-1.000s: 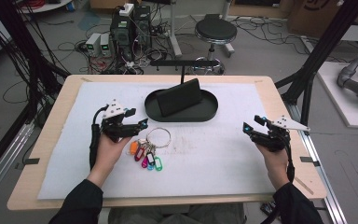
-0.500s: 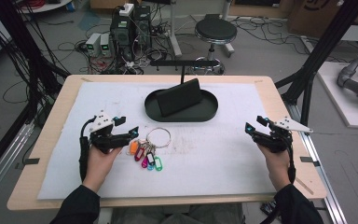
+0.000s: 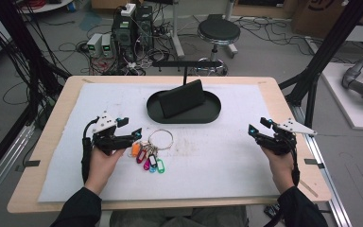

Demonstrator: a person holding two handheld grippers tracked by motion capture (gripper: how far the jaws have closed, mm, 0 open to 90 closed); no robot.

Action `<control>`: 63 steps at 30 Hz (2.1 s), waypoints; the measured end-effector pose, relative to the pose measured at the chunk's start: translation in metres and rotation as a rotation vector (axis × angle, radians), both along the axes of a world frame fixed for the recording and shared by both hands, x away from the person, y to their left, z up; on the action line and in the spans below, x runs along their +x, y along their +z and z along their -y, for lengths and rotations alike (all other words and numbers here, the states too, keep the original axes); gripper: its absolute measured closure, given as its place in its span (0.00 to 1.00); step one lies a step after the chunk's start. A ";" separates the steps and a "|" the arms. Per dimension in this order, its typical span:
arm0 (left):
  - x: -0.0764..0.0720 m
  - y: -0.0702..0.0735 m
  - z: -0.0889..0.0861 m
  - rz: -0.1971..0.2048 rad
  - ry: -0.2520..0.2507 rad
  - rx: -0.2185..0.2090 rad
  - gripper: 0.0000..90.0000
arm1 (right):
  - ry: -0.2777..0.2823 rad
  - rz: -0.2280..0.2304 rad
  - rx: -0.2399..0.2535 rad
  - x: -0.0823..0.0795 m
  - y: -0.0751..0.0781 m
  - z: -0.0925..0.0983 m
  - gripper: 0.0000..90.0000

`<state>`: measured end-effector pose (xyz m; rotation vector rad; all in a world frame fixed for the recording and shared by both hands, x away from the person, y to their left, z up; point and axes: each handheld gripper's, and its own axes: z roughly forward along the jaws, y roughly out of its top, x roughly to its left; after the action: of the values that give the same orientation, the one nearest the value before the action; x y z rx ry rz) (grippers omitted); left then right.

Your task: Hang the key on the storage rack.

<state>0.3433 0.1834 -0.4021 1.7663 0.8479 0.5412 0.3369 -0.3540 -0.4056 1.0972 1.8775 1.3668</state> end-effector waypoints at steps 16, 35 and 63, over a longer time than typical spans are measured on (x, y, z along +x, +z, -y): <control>0.034 -0.015 0.021 -0.149 -0.079 0.065 0.49 | 0.018 -0.010 -0.017 -0.001 -0.002 0.000 0.41; 0.062 -0.037 0.051 -0.288 -0.073 0.246 0.77 | 0.017 -0.015 -0.022 0.001 -0.004 0.001 0.41; 0.047 -0.021 0.050 -0.165 -0.082 0.186 0.96 | 0.023 -0.001 -0.018 0.001 -0.003 0.001 0.41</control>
<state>0.3900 0.1332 -0.4232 2.0283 0.8558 0.4358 0.3383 -0.3547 -0.4089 1.0702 1.9049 1.3603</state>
